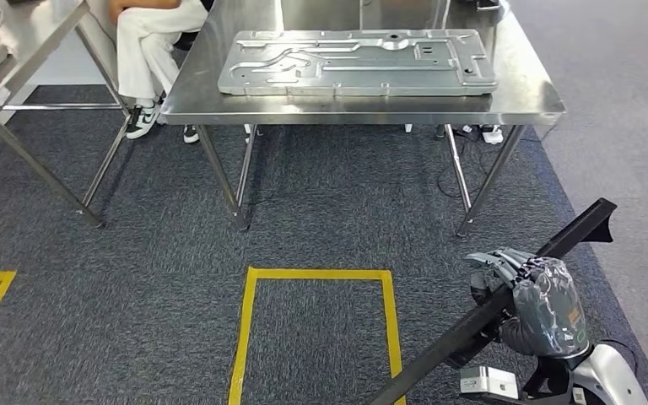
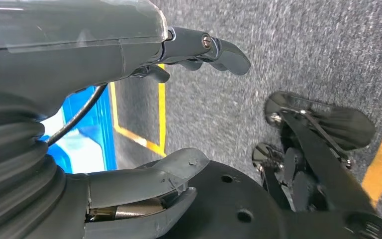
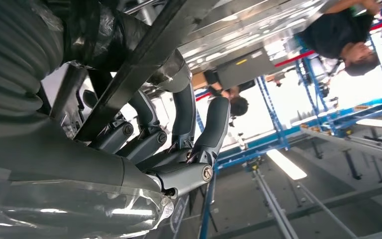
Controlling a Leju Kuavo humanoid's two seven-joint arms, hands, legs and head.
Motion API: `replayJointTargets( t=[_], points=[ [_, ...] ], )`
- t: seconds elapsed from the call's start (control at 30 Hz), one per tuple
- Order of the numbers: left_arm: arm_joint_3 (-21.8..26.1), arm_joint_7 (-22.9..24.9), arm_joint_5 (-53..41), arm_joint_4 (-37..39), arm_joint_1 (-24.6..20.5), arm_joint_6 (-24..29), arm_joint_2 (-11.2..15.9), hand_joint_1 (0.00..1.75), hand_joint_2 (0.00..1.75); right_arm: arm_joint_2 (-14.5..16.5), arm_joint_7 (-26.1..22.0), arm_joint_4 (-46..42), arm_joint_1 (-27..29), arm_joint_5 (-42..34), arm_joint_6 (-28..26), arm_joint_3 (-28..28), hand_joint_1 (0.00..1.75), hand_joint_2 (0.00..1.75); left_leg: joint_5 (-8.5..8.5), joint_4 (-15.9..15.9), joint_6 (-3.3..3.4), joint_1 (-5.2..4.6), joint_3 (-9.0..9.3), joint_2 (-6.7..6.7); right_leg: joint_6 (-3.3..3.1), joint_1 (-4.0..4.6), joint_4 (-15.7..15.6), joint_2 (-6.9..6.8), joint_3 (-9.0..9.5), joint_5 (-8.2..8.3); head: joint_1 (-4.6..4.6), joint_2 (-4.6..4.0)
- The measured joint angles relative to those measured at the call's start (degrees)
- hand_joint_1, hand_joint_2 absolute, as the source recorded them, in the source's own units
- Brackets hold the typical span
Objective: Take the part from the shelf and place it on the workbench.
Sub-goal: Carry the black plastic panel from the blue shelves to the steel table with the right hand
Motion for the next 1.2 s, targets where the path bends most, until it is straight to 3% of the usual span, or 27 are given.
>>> replayJointTargets(
  t=[0.03, 0.07, 0.1, 0.13, 0.2, 0.27, 0.33, 0.37, 0.43, 0.47, 0.5, 0.53, 0.57, 0.6, 0.67, 0.73, 0.9, 0.97, 1.03, 1.07, 1.1, 1.13, 1.2],
  points=[
    [0.0, 0.0, 0.0, 0.0, 0.0, -0.1, 0.0, 0.00, 1.75, 0.0, 0.0, 0.1, 0.0, -0.1, 0.0, -0.3, 1.75, 1.75, -0.61, 2.7, -0.08, 0.12, -1.64, 0.45, -0.07, 0.13, 0.0, -0.87, 0.14, -0.18, 0.01, 0.00],
    [0.0, 0.1, 0.0, 0.0, 0.0, -0.3, 0.0, 0.00, 1.75, 0.0, 0.1, 0.1, 0.0, -0.2, -0.1, -0.6, 1.75, 1.75, -0.13, 3.4, -0.02, 0.16, -2.32, 0.65, -0.10, 0.24, 0.0, -1.68, 0.33, -0.39, 0.00, 0.00],
    [-0.1, 0.1, 0.0, 0.0, 0.1, -0.5, 0.0, 0.00, 1.75, 0.0, 0.2, 0.1, 0.0, -0.3, -0.1, -1.0, 1.75, 1.75, 1.41, 2.0, 0.20, 0.13, -1.80, 0.83, -0.07, 0.36, 0.0, -2.43, 0.62, -0.62, -0.01, 0.00],
    [-0.1, 0.1, 0.0, 0.0, 0.2, -0.6, 0.0, 0.00, 1.75, 0.0, 0.4, 0.1, 0.1, -0.4, -0.2, -1.6, 1.75, 1.75, 3.70, -1.4, 0.66, -0.04, -0.23, 1.37, -0.06, 0.50, 0.0, -3.15, 1.03, -0.89, -0.01, 0.00],
    [-0.1, 0.1, 0.0, 0.0, 0.2, -0.8, 0.2, 0.00, 1.75, 0.0, 0.6, 0.1, 0.1, -0.4, -0.3, -2.7, 1.75, 1.75, 6.49, -8.7, 1.88, -0.88, 3.38, 3.95, 0.12, 0.79, -0.4, -4.52, 1.88, -1.37, 0.01, 0.00],
    [-0.1, 0.1, 0.0, 0.0, 0.1, -0.9, 0.3, 0.00, 1.75, 0.0, 0.7, 0.1, 0.2, -0.5, -0.3, -3.6, 1.75, 1.75, 6.55, -11.6, 2.62, -1.64, 4.78, 5.55, 0.55, 0.97, -0.8, -5.85, 2.35, -1.59, 0.02, 0.00],
    [-0.1, 0.1, 0.0, 0.0, 0.1, -0.9, 0.3, 0.00, 1.75, -0.1, 0.9, 0.1, 0.1, -0.5, -0.3, -4.0, 1.75, 1.75, 6.78, -12.5, 2.90, -1.50, 5.19, 4.53, 1.16, 1.04, -1.3, -6.79, 2.87, -1.78, 0.02, 0.00],
    [-0.1, 0.1, 0.0, 0.0, 0.2, -1.0, 0.3, 0.00, 1.75, -0.2, 1.0, 0.1, 0.1, -0.5, -0.2, -4.2, 1.75, 1.75, 6.99, -13.3, 3.04, -1.29, 5.66, 3.96, 1.42, 1.00, -1.1, -5.97, 3.09, -2.09, 0.05, 0.00],
    [-0.2, 0.1, 0.0, 0.0, 0.3, -1.1, 0.2, 0.00, 1.75, -0.8, 1.4, 0.1, 0.0, -0.9, 0.2, -5.1, 1.75, 1.75, 7.36, -14.6, 3.44, -0.80, 6.67, 3.20, 1.74, 0.88, 2.2, -2.58, 1.79, -3.98, 0.10, -0.01],
    [-0.2, 0.1, -0.1, 0.0, 0.3, -1.3, 0.2, 0.00, 1.75, -1.3, 1.6, 0.2, 0.0, -1.2, 0.7, -5.7, 1.75, 1.75, 7.31, -14.8, 3.60, -0.83, 6.86, 2.85, 1.81, 0.77, 5.6, -0.85, -0.08, -5.43, 0.13, -0.01],
    [-0.2, 0.1, -0.2, 0.0, 0.2, -1.4, 0.2, 0.00, 1.75, -1.8, 1.8, 0.2, 0.1, -1.7, 1.3, -6.4, 1.75, 1.75, 7.22, -14.8, 3.75, -0.82, 6.93, 2.46, 1.94, 0.68, 9.3, -0.03, -2.41, -6.80, 0.12, -0.01],
    [-0.2, 0.1, -0.3, 0.0, 0.1, -1.5, 0.2, 0.00, 1.75, -2.4, 1.9, 0.2, 0.1, -2.2, 2.0, -7.1, 1.75, 1.75, 7.07, -14.7, 3.77, -0.82, 7.00, 2.01, 2.16, 0.57, 12.3, 0.28, -4.52, -7.45, 0.12, 0.00],
    [-0.2, 0.1, -0.4, 0.0, 0.0, -1.6, 0.2, 0.00, 1.75, -2.9, 2.0, 0.3, 0.2, -2.6, 2.7, -8.0, 1.75, 1.75, 6.87, -14.6, 3.74, -0.79, 7.11, 1.58, 2.41, 0.41, 13.7, 0.36, -5.88, -7.01, 0.11, 0.00],
    [-0.2, 0.1, -0.5, 0.0, 0.0, -1.7, 0.2, 0.00, 1.75, -3.4, 2.1, 0.3, 0.2, -3.0, 3.2, -9.0, 1.75, 1.75, 6.59, -14.3, 3.59, -0.71, 7.26, 1.20, 2.67, 0.21, 12.9, 0.37, -6.19, -5.39, 0.11, 0.00],
    [-0.2, 0.1, -0.5, 0.0, 0.2, -1.8, 0.2, 0.00, 1.75, -4.5, 2.1, 0.4, 0.2, -3.7, 4.2, -11.4, 1.75, 1.75, 5.74, -13.4, 3.05, -0.46, 7.45, 0.64, 3.19, -0.26, 6.9, 0.41, -4.26, -0.74, 0.13, 0.00],
    [-0.2, 0.1, -0.5, 0.0, 0.2, -1.9, 0.2, 0.00, 1.75, -5.6, 2.3, 0.4, 0.2, -4.6, 5.2, -14.1, 1.75, 1.75, 4.83, -12.1, 2.32, -0.50, 7.19, 0.19, 3.08, -0.36, 1.9, 0.57, -2.51, 1.44, 0.13, 0.00],
    [-0.2, 0.1, -0.5, 0.0, 0.3, -1.9, 0.3, 0.00, 1.75, -8.5, 2.9, 0.4, 0.0, -6.9, 7.5, -20.3, 1.75, 1.75, 3.29, -10.2, 1.17, -0.57, 6.46, 0.04, 1.44, -0.42, 0.9, 0.58, -2.18, 1.15, 0.12, -0.01],
    [-0.1, 0.1, -0.5, 0.0, 0.3, -1.9, 0.3, 0.00, 1.75, -9.4, 2.9, 0.4, -0.1, -7.5, 8.0, -22.4, 1.75, 1.75, 0.46, -4.9, 0.45, -0.27, 3.99, 0.40, 1.03, -0.53, 0.8, 0.45, -1.93, 1.01, 0.11, 0.00],
    [-0.1, 0.0, -0.5, 0.0, 0.3, -1.9, 0.3, 0.00, 1.75, -9.9, 2.9, 0.4, -0.2, -8.0, 8.5, -24.1, 1.75, 1.75, -2.26, 2.3, 0.03, 0.05, 0.13, 0.60, 0.83, -0.52, 0.8, 0.37, -1.84, 0.84, 0.12, 0.00],
    [-0.1, 0.0, -0.5, 0.0, 0.3, -2.0, 0.3, 0.00, 1.75, -10.1, 2.9, 0.4, -0.2, -8.1, 8.7, -24.7, 1.75, 1.75, -2.36, 4.3, 0.00, 0.13, -1.10, 0.63, 0.80, -0.50, 0.8, 0.37, -1.74, 0.73, 0.12, 0.00],
    [-0.1, 0.0, -0.4, 0.0, 0.3, -2.0, 0.3, 0.00, 1.75, -10.3, 2.9, 0.5, -0.2, -8.3, 8.9, -25.2, 1.75, 1.75, -1.29, 4.1, 0.11, 0.15, -1.30, 0.64, 0.81, -0.49, 0.8, 0.39, -1.55, 0.59, 0.11, 0.00],
    [-0.1, 0.0, -0.4, 0.0, 0.3, -2.0, 0.3, 0.00, 1.75, -10.5, 2.9, 0.5, -0.2, -8.4, 9.1, -25.8, 1.75, 1.75, 0.73, 1.7, 0.38, 0.11, -0.44, 0.64, 0.86, -0.46, 0.8, 0.40, -1.27, 0.42, 0.11, 0.00],
    [-0.1, 0.0, -0.4, 0.0, 0.3, -2.0, 0.3, 0.00, 1.75, -11.2, 3.2, 0.6, -0.5, -8.9, 9.7, -27.1, 1.75, 1.75, 4.76, -5.9, 1.31, -0.16, 2.85, 0.66, 1.10, -0.36, 0.7, 0.41, -0.64, 0.02, 0.12, 0.00]
  ],
)
